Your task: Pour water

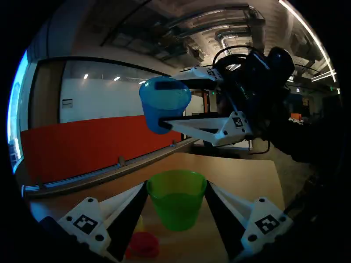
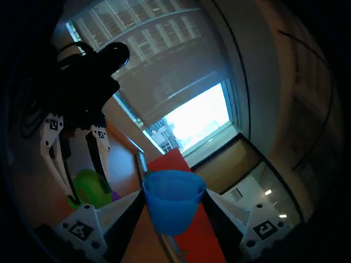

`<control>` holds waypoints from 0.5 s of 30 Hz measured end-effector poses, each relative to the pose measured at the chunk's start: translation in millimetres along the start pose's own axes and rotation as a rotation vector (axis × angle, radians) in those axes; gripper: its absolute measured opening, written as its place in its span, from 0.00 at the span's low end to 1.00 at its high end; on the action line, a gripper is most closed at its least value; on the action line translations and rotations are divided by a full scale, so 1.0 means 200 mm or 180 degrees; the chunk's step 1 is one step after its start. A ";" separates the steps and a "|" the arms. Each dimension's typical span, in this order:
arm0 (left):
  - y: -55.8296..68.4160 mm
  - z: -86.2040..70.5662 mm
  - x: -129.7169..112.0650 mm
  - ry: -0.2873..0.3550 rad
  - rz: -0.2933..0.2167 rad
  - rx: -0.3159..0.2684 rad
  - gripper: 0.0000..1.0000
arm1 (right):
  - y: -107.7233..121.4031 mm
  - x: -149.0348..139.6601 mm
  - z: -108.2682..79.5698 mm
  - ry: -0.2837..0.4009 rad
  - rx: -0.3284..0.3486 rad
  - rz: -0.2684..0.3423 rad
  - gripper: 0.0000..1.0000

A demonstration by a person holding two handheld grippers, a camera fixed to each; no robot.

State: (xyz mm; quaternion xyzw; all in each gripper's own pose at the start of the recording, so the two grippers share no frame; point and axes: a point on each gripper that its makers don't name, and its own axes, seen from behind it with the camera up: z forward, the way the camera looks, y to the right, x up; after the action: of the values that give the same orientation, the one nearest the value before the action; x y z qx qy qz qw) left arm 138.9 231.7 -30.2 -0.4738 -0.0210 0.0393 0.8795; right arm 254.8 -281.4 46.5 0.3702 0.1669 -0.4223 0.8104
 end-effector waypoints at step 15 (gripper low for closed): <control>0.00 0.00 -0.01 -0.0027 0.0014 0.0002 0.89 | -0.07 -0.07 -0.03 -0.0114 0.0134 0.1582 0.90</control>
State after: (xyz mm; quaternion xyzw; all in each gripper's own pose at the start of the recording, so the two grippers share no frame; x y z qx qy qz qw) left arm 136.1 230.2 -29.9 -0.4734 -0.0237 0.0432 0.8795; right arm 235.9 -274.6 43.4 0.4091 0.0475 -0.2199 0.8843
